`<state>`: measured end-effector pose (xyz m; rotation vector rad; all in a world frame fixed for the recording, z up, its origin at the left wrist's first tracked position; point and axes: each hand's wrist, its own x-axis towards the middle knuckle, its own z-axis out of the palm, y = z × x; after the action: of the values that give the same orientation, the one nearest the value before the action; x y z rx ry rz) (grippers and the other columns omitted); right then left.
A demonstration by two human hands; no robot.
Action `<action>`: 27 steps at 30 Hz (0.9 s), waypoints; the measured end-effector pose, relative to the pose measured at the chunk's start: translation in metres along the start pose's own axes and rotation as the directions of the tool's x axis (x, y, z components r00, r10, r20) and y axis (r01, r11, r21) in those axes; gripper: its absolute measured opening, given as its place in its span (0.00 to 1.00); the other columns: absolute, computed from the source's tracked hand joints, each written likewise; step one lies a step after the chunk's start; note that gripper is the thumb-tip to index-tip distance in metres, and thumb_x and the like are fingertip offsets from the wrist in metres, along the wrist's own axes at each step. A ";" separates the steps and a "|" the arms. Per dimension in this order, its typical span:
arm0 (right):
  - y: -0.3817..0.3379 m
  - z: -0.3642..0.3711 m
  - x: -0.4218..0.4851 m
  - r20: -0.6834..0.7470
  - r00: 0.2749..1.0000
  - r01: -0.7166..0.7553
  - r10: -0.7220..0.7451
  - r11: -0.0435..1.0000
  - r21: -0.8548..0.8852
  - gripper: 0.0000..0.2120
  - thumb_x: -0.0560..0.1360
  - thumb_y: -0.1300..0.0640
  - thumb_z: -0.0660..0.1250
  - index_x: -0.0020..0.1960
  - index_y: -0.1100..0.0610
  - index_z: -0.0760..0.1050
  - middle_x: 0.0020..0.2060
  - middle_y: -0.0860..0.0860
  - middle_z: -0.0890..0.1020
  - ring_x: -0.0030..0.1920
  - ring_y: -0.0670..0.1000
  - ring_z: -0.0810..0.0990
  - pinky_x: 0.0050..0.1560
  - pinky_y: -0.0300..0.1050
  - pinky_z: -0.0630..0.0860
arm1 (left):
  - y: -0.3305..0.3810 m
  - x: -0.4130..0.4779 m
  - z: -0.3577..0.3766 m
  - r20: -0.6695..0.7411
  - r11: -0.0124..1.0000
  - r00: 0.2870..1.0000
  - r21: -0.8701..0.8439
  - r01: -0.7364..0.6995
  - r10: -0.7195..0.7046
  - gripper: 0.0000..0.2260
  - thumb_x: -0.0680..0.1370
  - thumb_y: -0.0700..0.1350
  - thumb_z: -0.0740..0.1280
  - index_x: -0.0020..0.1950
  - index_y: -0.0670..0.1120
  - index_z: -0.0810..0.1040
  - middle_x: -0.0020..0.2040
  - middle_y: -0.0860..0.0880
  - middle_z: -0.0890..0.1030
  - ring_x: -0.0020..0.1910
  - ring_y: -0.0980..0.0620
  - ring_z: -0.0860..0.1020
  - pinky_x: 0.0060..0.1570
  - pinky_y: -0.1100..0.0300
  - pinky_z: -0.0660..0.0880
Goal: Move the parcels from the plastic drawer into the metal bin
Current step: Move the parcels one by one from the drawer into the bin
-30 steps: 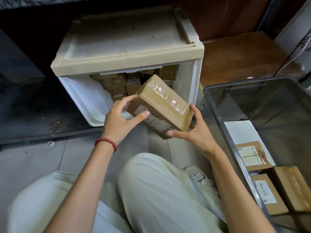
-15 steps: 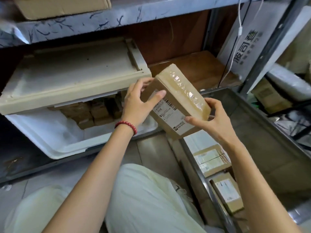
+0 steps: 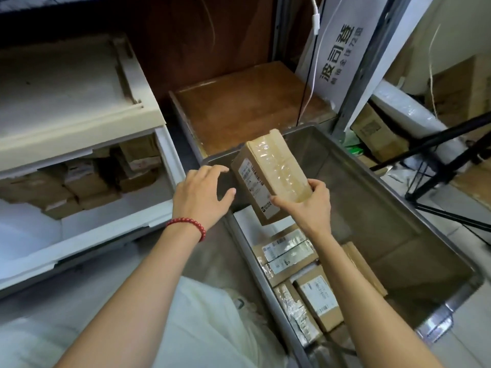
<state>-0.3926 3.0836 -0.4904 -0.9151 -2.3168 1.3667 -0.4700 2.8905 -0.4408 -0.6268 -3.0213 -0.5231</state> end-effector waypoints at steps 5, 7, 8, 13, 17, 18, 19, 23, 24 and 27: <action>0.039 0.031 -0.010 0.089 0.988 -0.120 0.123 0.992 -0.046 0.44 0.61 0.43 0.80 0.68 0.57 0.62 0.62 0.51 0.70 0.55 0.46 0.70 0.49 0.38 0.70 | -0.013 0.008 0.003 -0.020 0.999 1.000 0.049 0.014 -0.013 0.20 0.78 0.58 0.62 0.69 0.54 0.69 0.65 0.50 0.74 0.64 0.47 0.71 0.58 0.51 0.71; 0.051 0.040 -0.013 0.123 0.976 -0.168 0.179 0.981 -0.096 0.45 0.61 0.42 0.79 0.68 0.57 0.62 0.62 0.52 0.72 0.55 0.47 0.70 0.51 0.42 0.70 | -0.015 0.012 0.003 -0.036 0.999 0.999 0.046 0.017 -0.015 0.20 0.78 0.58 0.62 0.68 0.54 0.69 0.65 0.50 0.74 0.64 0.47 0.70 0.58 0.51 0.71; 0.053 0.045 -0.013 0.138 0.973 -0.170 0.185 0.979 -0.114 0.44 0.61 0.42 0.79 0.68 0.57 0.63 0.62 0.52 0.72 0.55 0.47 0.70 0.51 0.42 0.70 | -0.016 0.014 0.003 -0.040 0.999 0.999 0.048 0.015 -0.013 0.20 0.78 0.58 0.62 0.68 0.54 0.69 0.65 0.50 0.74 0.65 0.46 0.70 0.58 0.51 0.71; 0.053 0.062 -0.004 0.155 0.970 -0.170 0.186 0.979 -0.112 0.42 0.62 0.43 0.79 0.66 0.57 0.64 0.57 0.51 0.73 0.51 0.47 0.70 0.47 0.41 0.68 | -0.021 0.020 0.007 -0.039 0.998 0.999 0.069 0.005 -0.002 0.20 0.78 0.58 0.62 0.69 0.54 0.69 0.65 0.50 0.74 0.65 0.47 0.70 0.58 0.50 0.70; 0.066 0.070 -0.016 0.182 0.968 -0.148 0.171 0.979 -0.137 0.43 0.63 0.41 0.78 0.69 0.53 0.62 0.61 0.53 0.74 0.58 0.53 0.74 0.51 0.44 0.71 | -0.022 0.017 0.012 0.023 0.996 1.000 0.085 -0.014 0.012 0.22 0.77 0.59 0.62 0.70 0.54 0.68 0.67 0.50 0.73 0.66 0.47 0.69 0.60 0.50 0.69; 0.069 0.073 -0.017 0.197 0.970 -0.115 0.146 0.980 -0.160 0.43 0.63 0.40 0.77 0.70 0.50 0.60 0.61 0.54 0.73 0.59 0.55 0.74 0.51 0.46 0.71 | -0.022 0.017 0.013 0.043 0.996 0.999 0.091 -0.019 0.015 0.23 0.77 0.59 0.62 0.70 0.54 0.68 0.68 0.50 0.73 0.67 0.47 0.69 0.61 0.50 0.69; 0.070 0.076 -0.017 0.223 0.965 -0.092 0.136 0.976 -0.199 0.44 0.64 0.39 0.76 0.72 0.46 0.58 0.61 0.55 0.71 0.59 0.56 0.73 0.50 0.47 0.70 | -0.022 0.017 0.014 0.061 0.995 0.998 0.099 -0.021 0.015 0.23 0.77 0.60 0.62 0.70 0.54 0.68 0.68 0.51 0.72 0.67 0.47 0.68 0.62 0.49 0.69; 0.067 0.082 -0.020 0.257 0.953 -0.073 0.164 0.942 -0.328 0.44 0.65 0.35 0.73 0.74 0.39 0.54 0.58 0.54 0.66 0.51 0.56 0.77 0.46 0.47 0.74 | -0.021 0.016 0.014 0.077 0.993 0.997 0.115 -0.001 -0.008 0.22 0.77 0.60 0.62 0.70 0.55 0.69 0.69 0.51 0.72 0.68 0.47 0.68 0.63 0.49 0.69; 0.066 0.082 -0.020 0.250 0.954 -0.073 0.166 0.936 -0.345 0.43 0.66 0.36 0.73 0.74 0.38 0.54 0.56 0.53 0.66 0.49 0.56 0.78 0.45 0.47 0.75 | -0.021 0.016 0.014 0.073 0.993 0.997 0.118 0.004 -0.013 0.22 0.77 0.60 0.62 0.70 0.55 0.69 0.68 0.51 0.72 0.68 0.47 0.68 0.62 0.49 0.69; 0.062 0.085 -0.017 0.241 0.956 -0.067 0.168 0.923 -0.379 0.40 0.67 0.39 0.73 0.73 0.39 0.56 0.52 0.50 0.63 0.48 0.55 0.76 0.42 0.45 0.74 | -0.022 0.016 0.015 0.075 0.993 0.997 0.121 0.008 -0.017 0.23 0.77 0.60 0.62 0.70 0.55 0.69 0.68 0.51 0.72 0.68 0.47 0.68 0.62 0.49 0.69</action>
<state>-0.4029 3.0367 -0.5859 -1.0452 -2.8374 1.1815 -0.4929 2.8827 -0.4604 -0.6356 -3.1000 -0.3212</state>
